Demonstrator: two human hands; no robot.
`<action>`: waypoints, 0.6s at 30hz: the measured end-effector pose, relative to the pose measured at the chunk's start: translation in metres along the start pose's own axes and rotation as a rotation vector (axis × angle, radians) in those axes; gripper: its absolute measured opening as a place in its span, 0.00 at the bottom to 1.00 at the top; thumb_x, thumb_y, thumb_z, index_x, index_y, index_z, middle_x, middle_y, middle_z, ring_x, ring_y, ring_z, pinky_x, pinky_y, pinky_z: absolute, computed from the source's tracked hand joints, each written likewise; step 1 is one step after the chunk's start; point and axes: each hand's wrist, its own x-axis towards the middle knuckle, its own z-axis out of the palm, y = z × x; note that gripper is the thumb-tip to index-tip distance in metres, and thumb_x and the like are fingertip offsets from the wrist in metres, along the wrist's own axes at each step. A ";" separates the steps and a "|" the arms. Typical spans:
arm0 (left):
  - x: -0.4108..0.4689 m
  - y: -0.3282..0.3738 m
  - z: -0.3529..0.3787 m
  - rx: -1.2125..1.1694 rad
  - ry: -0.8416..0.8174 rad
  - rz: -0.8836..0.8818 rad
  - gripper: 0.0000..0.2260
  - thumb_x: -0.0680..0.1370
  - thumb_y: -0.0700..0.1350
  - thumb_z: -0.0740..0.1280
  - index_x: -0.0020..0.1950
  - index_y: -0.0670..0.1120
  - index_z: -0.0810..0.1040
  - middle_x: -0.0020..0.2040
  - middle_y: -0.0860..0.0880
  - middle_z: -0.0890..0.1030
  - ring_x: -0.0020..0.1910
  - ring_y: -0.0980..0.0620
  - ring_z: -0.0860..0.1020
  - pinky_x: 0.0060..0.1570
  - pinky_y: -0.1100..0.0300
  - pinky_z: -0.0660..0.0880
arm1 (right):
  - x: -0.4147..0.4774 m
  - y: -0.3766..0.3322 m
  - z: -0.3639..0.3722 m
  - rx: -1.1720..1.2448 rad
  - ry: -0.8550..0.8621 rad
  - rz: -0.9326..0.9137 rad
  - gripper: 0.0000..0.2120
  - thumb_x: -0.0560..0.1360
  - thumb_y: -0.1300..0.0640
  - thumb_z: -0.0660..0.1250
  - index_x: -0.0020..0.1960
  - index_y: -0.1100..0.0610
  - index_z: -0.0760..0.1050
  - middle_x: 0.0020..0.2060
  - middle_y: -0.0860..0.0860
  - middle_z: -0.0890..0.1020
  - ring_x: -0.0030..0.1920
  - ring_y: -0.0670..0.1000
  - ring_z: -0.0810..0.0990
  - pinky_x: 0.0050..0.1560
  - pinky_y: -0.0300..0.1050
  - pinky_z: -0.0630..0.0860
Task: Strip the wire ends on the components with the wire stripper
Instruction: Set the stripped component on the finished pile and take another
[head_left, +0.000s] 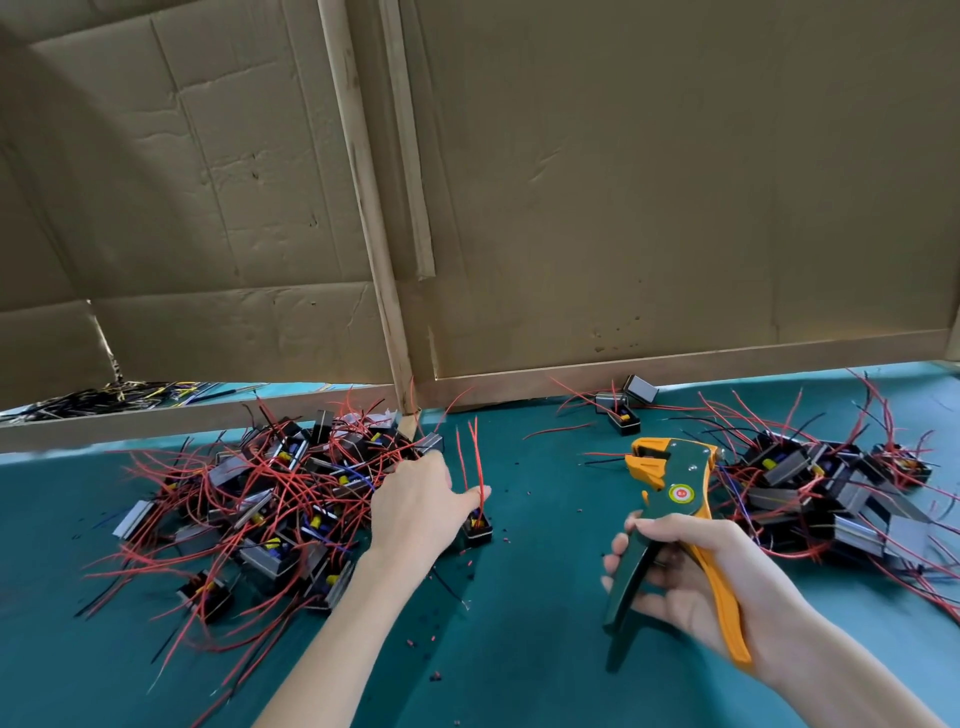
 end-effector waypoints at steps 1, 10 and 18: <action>-0.001 0.002 0.001 0.049 0.018 -0.016 0.21 0.72 0.65 0.67 0.38 0.48 0.69 0.37 0.50 0.78 0.37 0.48 0.76 0.34 0.58 0.71 | 0.000 0.000 0.000 0.000 0.002 0.000 0.15 0.51 0.65 0.76 0.37 0.65 0.81 0.37 0.63 0.80 0.36 0.64 0.83 0.39 0.59 0.81; -0.010 0.009 0.012 -0.154 0.053 0.033 0.10 0.75 0.56 0.69 0.53 0.53 0.83 0.36 0.49 0.79 0.36 0.49 0.76 0.37 0.61 0.69 | 0.001 0.003 0.001 0.004 0.005 0.009 0.10 0.58 0.65 0.72 0.40 0.66 0.80 0.37 0.63 0.80 0.37 0.64 0.83 0.39 0.59 0.81; -0.005 0.017 0.013 -0.723 -0.032 0.158 0.06 0.82 0.39 0.58 0.48 0.46 0.72 0.50 0.54 0.81 0.48 0.55 0.77 0.44 0.74 0.69 | -0.001 0.002 0.002 -0.004 -0.029 0.004 0.12 0.54 0.68 0.74 0.37 0.65 0.82 0.37 0.63 0.80 0.37 0.63 0.83 0.40 0.59 0.81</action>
